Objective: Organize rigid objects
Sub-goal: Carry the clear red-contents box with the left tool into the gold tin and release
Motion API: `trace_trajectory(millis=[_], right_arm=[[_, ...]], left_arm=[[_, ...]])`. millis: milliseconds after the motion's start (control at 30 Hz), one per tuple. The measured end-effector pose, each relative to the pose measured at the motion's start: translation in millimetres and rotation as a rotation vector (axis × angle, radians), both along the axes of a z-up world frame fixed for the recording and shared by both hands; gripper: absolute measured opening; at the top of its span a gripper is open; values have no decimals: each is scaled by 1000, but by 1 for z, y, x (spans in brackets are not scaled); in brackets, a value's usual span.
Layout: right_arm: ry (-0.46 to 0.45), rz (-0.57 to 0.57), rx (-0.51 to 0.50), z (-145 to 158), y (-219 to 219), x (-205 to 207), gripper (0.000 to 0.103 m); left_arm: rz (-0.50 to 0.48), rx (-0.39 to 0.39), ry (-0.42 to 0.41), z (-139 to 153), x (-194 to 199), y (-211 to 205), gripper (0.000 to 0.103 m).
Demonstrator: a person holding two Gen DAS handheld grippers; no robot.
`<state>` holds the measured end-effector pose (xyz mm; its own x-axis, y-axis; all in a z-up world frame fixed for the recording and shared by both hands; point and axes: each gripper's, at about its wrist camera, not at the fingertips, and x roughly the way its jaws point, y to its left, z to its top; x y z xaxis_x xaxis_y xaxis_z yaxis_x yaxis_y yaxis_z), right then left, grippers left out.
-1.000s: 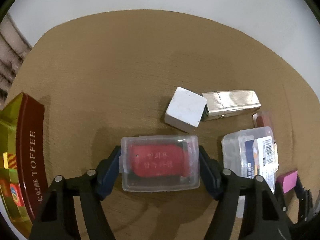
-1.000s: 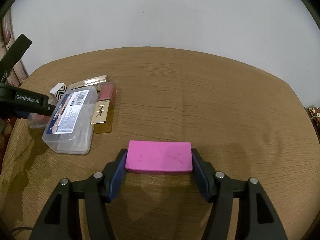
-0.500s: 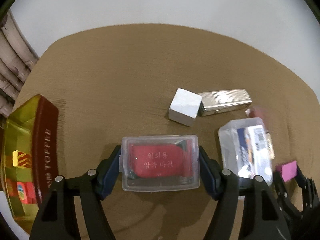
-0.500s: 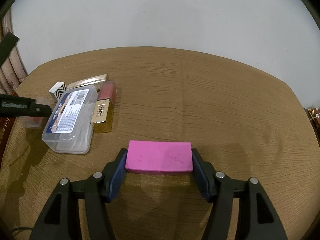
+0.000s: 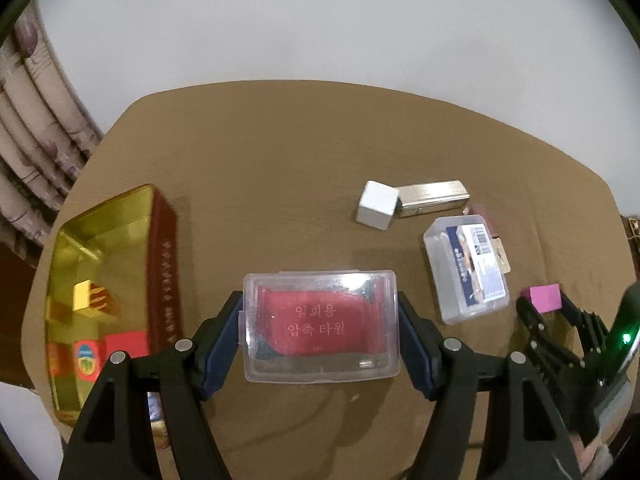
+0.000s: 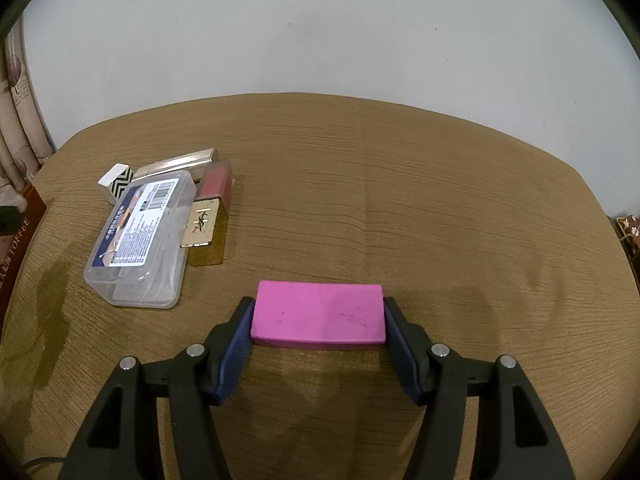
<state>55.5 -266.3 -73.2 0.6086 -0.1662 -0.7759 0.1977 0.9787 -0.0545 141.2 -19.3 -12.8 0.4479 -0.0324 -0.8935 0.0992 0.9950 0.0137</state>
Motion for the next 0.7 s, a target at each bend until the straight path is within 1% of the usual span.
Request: trace_trajectory(millis=[133, 300, 367, 433, 567, 700], right_arm=[[0, 0, 1, 0, 0, 0, 64], [0, 0, 1, 0, 0, 0, 64], [0, 0, 1, 0, 0, 0, 64], [0, -1, 1, 0, 0, 0, 64], [0, -1, 1, 0, 0, 0, 64], [0, -1, 1, 0, 0, 1, 64]], left_arm=[[28, -21, -5, 11, -2, 22, 67], [61, -17, -20, 26, -11, 47, 67], [70, -30, -14, 30, -14, 59, 67], [98, -40, -21, 35, -17, 76, 67], [146, 15, -46, 41, -19, 108, 67], [208, 30, -52, 41, -21, 147, 67]])
